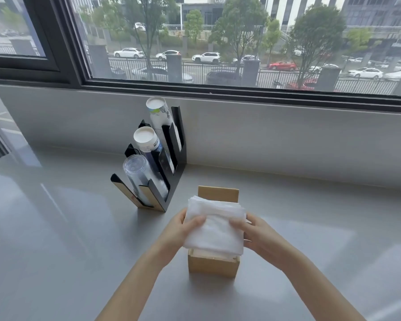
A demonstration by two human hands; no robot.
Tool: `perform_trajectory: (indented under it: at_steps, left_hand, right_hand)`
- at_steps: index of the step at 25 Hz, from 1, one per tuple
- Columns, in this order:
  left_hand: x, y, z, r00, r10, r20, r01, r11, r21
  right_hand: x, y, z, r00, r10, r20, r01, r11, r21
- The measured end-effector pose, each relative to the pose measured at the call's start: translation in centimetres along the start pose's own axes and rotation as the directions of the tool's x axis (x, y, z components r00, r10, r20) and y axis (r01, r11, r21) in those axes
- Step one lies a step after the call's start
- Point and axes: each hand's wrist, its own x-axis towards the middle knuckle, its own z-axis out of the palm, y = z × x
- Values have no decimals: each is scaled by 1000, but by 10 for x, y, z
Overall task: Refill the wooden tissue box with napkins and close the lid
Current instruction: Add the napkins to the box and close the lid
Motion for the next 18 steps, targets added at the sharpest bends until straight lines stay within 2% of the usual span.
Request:
perform_trajectory:
  at_steps: [2, 5, 8, 13, 15, 18]
  left_hand:
    - [8, -1, -6, 999, -25, -31, 25, 1000, -8]
    - [24, -7, -13, 994, -92, -58, 96, 993, 73]
    - [36, -20, -13, 983, -141, -122, 162, 968, 191]
    - [43, -38, -6, 975, -80, -207, 173, 858, 484]
    - [46, -42, -1, 974, -27, -224, 162, 773, 613]
    - [48, -48, 5, 969, 129, -210, 125, 476, 871]
  right_hand:
    - [7, 5, 5, 999, 45, -17, -44, 997, 60]
    - [21, 8, 7, 984, 67, -162, -66, 998, 10]
    - [33, 14, 5, 935, 89, -344, -163, 968, -192]
    - [44, 27, 7, 904, 47, -424, -278, 819, -502]
    - [47, 31, 9, 890, -4, -456, -321, 705, -633]
    - [49, 36, 16, 884, -96, -459, -341, 540, -770]
